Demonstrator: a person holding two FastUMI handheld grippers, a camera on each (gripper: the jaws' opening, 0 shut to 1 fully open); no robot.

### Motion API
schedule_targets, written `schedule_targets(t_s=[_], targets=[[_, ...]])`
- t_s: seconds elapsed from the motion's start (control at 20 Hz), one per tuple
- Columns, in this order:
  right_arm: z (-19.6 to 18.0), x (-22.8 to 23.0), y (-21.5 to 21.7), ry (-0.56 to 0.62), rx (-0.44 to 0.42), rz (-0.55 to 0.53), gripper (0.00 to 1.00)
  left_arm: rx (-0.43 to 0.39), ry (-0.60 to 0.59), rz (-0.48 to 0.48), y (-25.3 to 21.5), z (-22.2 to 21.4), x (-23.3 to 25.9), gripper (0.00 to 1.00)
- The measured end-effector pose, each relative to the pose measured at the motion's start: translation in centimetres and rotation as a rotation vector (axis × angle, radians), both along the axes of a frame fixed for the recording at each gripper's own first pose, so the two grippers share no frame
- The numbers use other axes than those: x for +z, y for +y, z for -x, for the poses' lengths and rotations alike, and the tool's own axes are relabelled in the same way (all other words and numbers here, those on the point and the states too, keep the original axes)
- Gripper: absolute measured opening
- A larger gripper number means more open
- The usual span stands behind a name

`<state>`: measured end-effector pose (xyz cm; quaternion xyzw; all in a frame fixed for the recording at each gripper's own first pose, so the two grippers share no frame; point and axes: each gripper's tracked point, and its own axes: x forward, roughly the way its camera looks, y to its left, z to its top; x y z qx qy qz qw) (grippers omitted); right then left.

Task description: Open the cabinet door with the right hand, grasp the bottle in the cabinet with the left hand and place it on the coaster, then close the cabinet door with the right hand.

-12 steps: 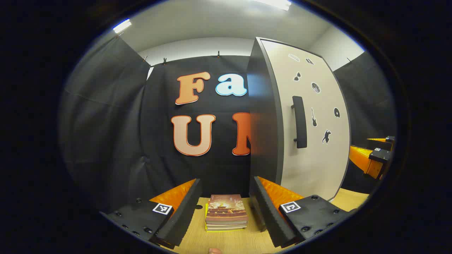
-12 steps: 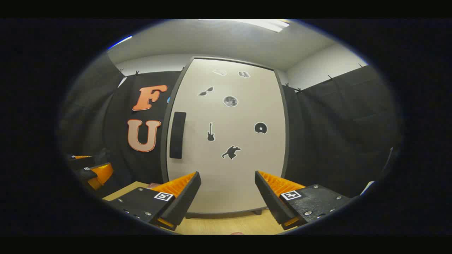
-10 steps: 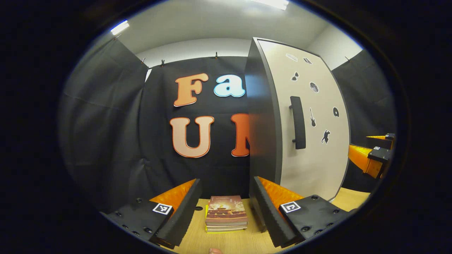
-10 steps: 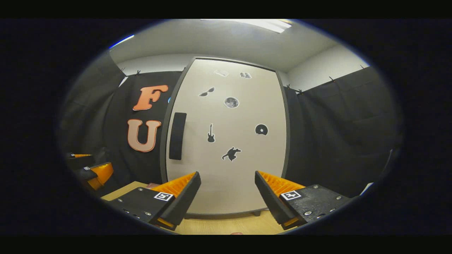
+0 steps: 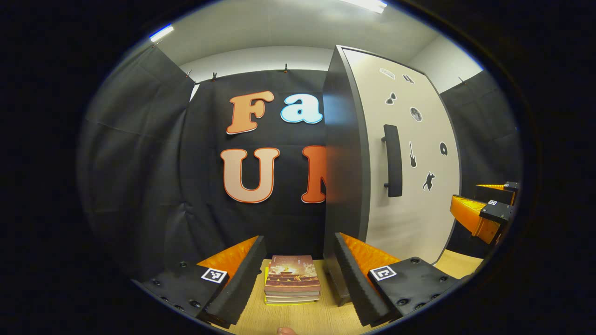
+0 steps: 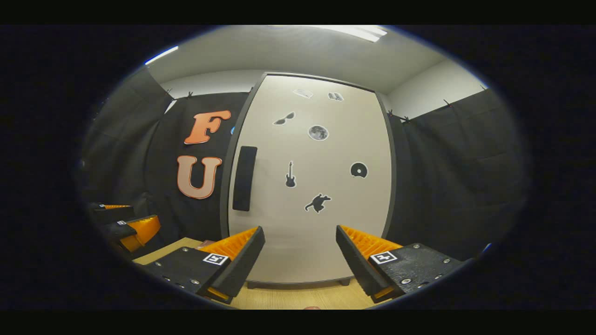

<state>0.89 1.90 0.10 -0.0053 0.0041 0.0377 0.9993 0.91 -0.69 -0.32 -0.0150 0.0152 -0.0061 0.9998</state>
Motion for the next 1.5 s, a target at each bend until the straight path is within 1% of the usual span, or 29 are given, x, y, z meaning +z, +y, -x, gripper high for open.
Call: schedule_targets(t_s=[0.05, 0.1, 0.15, 0.2, 0.35, 0.5, 0.7, 0.95, 1.2, 1.3, 1.5], targets=[[0.0, 0.2, 0.1, -0.007, 0.006, 0.006, 0.95, 0.002, 0.002, 0.003, 0.0, 0.0, 0.0, 0.95], [0.0, 0.4, 0.2, -0.014, 0.010, 0.013, 0.97, 0.005, 0.001, 0.006, 0.1, 0.0, 0.0, 0.95], [0.0, 0.6, 0.4, -0.022, 0.014, 0.018, 0.97, 0.005, 0.001, 0.008, 0.0, 0.0, 0.0, 0.95], [0.0, 0.7, 0.5, -0.027, 0.019, 0.019, 0.95, 0.006, 0.000, 0.007, -0.1, 0.1, 0.1, 0.95], [-0.2, 0.7, 1.2, -0.022, 0.042, 0.004, 0.94, 0.006, -0.004, 0.007, -0.1, 0.1, 0.4, 0.95], [-0.8, 1.1, 2.1, -0.024, 0.065, -0.013, 0.95, 0.006, 0.016, 0.008, 0.0, 0.3, 0.1, 0.95], [-1.9, 2.0, 4.1, -0.032, 0.111, -0.044, 0.95, 0.016, 0.032, 0.025, 0.9, 0.5, -0.1, 0.95], [-4.7, 3.2, 7.2, -0.035, 0.164, -0.059, 0.95, 0.050, 0.034, 0.008, 2.8, 1.0, 0.0, 0.95], [-7.7, 4.9, 9.7, -0.051, 0.198, -0.096, 0.94, 0.079, 0.053, 0.023, 4.4, 1.2, -0.7, 0.95], [-9.2, 5.0, 10.1, -0.044, 0.182, -0.098, 0.92, 0.088, 0.059, 0.030, 5.0, 1.2, -1.1, 0.95], [-10.9, 4.6, 10.9, -0.020, 0.166, -0.081, 0.82, 0.094, 0.066, 0.029, 6.1, 0.8, -1.6, 0.95]])
